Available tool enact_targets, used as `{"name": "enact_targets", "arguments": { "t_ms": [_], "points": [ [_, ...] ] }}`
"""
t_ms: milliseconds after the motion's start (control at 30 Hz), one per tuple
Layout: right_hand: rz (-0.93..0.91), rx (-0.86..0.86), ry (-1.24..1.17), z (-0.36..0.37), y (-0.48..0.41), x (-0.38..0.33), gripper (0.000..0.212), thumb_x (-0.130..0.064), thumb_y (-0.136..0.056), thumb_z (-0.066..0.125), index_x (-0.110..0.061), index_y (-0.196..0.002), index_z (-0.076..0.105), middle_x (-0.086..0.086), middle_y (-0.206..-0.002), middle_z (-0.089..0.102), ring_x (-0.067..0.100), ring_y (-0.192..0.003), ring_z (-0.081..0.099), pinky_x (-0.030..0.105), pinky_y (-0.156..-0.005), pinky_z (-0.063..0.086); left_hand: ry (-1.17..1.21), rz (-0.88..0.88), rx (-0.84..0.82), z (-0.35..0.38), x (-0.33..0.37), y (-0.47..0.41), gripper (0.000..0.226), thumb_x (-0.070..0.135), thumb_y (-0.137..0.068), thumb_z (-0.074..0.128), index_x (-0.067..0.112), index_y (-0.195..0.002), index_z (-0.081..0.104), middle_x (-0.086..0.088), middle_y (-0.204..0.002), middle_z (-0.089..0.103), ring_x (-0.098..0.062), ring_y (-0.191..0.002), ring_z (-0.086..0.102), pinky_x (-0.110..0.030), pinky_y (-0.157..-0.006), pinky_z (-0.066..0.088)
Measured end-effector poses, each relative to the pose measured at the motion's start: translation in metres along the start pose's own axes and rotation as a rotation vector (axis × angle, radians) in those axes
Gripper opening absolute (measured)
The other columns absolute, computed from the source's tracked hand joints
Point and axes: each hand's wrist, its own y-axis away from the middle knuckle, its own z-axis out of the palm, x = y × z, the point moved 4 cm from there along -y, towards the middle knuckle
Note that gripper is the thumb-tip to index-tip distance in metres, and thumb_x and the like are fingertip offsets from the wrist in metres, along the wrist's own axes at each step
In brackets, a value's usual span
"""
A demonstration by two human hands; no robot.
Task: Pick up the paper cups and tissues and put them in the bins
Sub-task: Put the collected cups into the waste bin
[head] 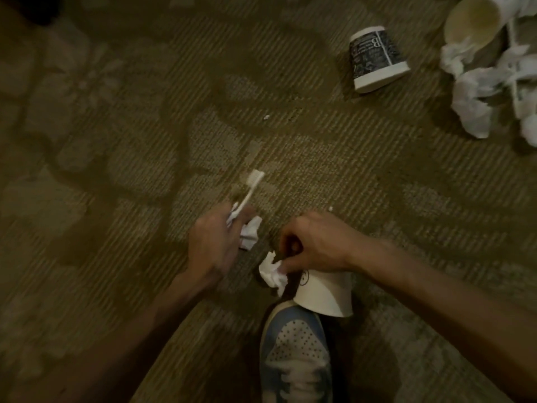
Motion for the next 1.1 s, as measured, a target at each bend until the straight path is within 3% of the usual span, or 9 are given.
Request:
{"name": "enact_targets", "arguments": {
  "t_ms": [100, 267, 500, 600, 733, 800, 967, 1033, 1100],
  "points": [
    [-0.06, -0.018, 0.078, 0.008, 0.001, -0.007, 0.06, -0.065, -0.077, 0.066, -0.034, -0.127, 0.052, -0.009, -0.102, 0.054, 0.014, -0.098, 0.044, 0.039, -0.084, 0.036, 0.103, -0.097, 0.007, 0.0, 0.003, 0.003, 0.055, 0.064, -0.087, 0.038, 0.015, -0.078, 0.062, 0.004, -0.067, 0.056, -0.006, -0.062, 0.052, -0.015, -0.049, 0.027],
    [-0.18, 0.068, 0.246, 0.014, 0.003, -0.029, 0.02, -0.039, -0.092, 0.058, -0.025, -0.104, 0.064, -0.001, -0.104, 0.063, 0.02, -0.105, 0.045, 0.039, -0.082, 0.024, 0.316, -0.22, -0.037, 0.006, 0.013, 0.015, 0.058, 0.068, -0.084, 0.039, 0.015, -0.074, 0.062, -0.004, -0.068, 0.063, -0.016, -0.062, 0.059, -0.028, -0.05, 0.039],
    [0.151, 0.399, -0.493, -0.039, 0.045, 0.01, 0.023, -0.039, -0.091, 0.065, -0.017, -0.089, 0.074, -0.001, -0.078, 0.068, 0.011, -0.072, 0.062, 0.039, -0.069, 0.053, 0.743, -0.312, -0.19, 0.018, 0.05, 0.011, 0.062, 0.077, -0.079, 0.041, 0.025, -0.068, 0.074, 0.0, -0.057, 0.068, -0.008, -0.048, 0.063, -0.018, -0.041, 0.046],
    [0.194, 0.461, -0.601, -0.054, 0.058, 0.011, 0.023, -0.035, -0.092, 0.064, -0.017, -0.085, 0.075, -0.002, -0.075, 0.07, 0.013, -0.07, 0.066, 0.042, -0.069, 0.055, 0.905, -0.188, -0.334, 0.017, 0.099, 0.003, 0.034, 0.062, -0.081, 0.05, 0.04, -0.074, 0.075, 0.01, -0.071, 0.073, -0.005, -0.065, 0.071, -0.014, -0.048, 0.05],
    [0.126, 0.454, -0.638, -0.064, 0.075, 0.01, 0.016, -0.027, -0.095, 0.062, -0.022, -0.09, 0.076, -0.007, -0.078, 0.07, 0.005, -0.069, 0.063, 0.027, -0.062, 0.052, 0.986, -0.173, -0.404, 0.012, 0.122, -0.003, 0.032, 0.053, -0.086, 0.055, 0.024, -0.08, 0.065, 0.005, -0.064, 0.066, -0.01, -0.056, 0.067, -0.023, -0.044, 0.051],
    [0.054, 0.399, -0.537, -0.061, 0.083, 0.014, 0.018, -0.023, -0.091, 0.063, -0.029, -0.105, 0.073, -0.011, -0.094, 0.068, 0.001, -0.084, 0.061, 0.021, -0.071, 0.05, 0.949, -0.207, -0.423, 0.013, 0.115, -0.002, 0.037, 0.049, -0.084, 0.058, 0.016, -0.099, 0.061, 0.008, -0.062, 0.064, -0.01, -0.05, 0.063, -0.024, -0.039, 0.047],
    [-0.127, 0.051, 0.227, -0.011, 0.086, 0.013, 0.079, -0.021, -0.08, 0.063, -0.038, -0.149, 0.028, -0.008, -0.152, 0.032, 0.018, -0.138, 0.025, 0.041, -0.102, 0.035, 0.803, -0.29, -0.481, 0.01, 0.081, 0.012, 0.01, 0.015, -0.098, 0.058, 0.017, -0.106, 0.063, -0.002, -0.08, 0.074, -0.017, -0.052, 0.065, -0.023, -0.036, 0.043],
    [-0.23, -0.006, 0.359, 0.005, 0.084, 0.011, 0.091, -0.023, -0.08, 0.064, -0.037, -0.153, 0.012, -0.008, -0.16, 0.019, 0.02, -0.144, 0.016, 0.044, -0.105, 0.031, 0.739, -0.306, -0.528, 0.008, 0.068, 0.023, 0.009, 0.01, -0.098, 0.056, 0.013, -0.104, 0.063, 0.001, -0.072, 0.071, -0.015, -0.051, 0.063, -0.022, -0.035, 0.04],
    [-0.322, -0.021, 0.456, 0.014, 0.081, 0.009, 0.086, -0.023, -0.082, 0.066, -0.034, -0.153, 0.017, -0.004, -0.159, 0.023, 0.024, -0.143, 0.02, 0.047, -0.105, 0.032, 0.754, -0.374, -0.576, 0.009, 0.062, 0.034, 0.009, 0.011, -0.099, 0.055, 0.01, -0.102, 0.063, 0.004, -0.063, 0.064, -0.007, -0.047, 0.055, -0.017, -0.036, 0.035]
  ]
}}
